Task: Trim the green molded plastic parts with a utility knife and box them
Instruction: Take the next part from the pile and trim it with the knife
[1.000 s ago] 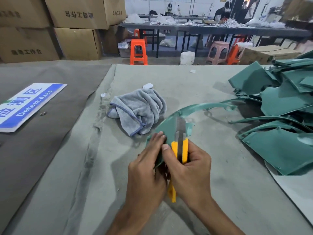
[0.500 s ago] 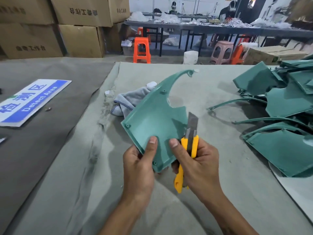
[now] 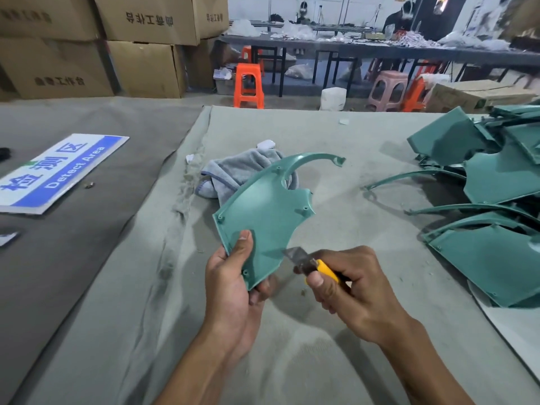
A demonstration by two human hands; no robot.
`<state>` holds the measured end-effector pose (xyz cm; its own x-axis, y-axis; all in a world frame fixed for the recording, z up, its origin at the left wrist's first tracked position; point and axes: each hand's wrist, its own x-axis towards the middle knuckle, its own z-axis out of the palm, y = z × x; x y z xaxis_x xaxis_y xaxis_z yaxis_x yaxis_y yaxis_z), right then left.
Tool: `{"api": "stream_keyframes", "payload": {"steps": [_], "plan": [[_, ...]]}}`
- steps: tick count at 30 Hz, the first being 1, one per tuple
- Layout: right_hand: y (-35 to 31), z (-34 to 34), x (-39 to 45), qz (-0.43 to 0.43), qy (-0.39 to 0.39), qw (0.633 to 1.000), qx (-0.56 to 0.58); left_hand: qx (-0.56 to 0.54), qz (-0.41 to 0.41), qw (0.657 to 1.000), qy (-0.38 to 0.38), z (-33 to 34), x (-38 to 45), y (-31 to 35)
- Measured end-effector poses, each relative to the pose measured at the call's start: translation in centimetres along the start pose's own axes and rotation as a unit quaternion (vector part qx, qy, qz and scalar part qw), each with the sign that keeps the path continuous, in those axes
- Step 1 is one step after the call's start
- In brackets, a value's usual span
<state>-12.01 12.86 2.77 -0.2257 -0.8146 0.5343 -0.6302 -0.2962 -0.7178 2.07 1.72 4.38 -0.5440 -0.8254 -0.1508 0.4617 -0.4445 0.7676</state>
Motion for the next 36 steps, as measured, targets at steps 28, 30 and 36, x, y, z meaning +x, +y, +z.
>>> {"api": "stream_keyframes", "payload": {"steps": [28, 30, 36], "plan": [[-0.8, 2.5, 0.7, 0.036, 0.201, 0.977, 0.064, 0.09, 0.065, 0.994, 0.027, 0.8, -0.4, -1.2], [-1.7, 3.4, 0.7, 0.031, 0.165, 0.982, 0.09, 0.118, 0.085, 0.989, 0.005, 1.0, -0.6, -1.4], [-1.4, 2.2, 0.5, 0.134, 0.185, 0.953, 0.197, 0.112, 0.081, 0.99, -0.027, 0.3, -0.5, -1.0]]}}
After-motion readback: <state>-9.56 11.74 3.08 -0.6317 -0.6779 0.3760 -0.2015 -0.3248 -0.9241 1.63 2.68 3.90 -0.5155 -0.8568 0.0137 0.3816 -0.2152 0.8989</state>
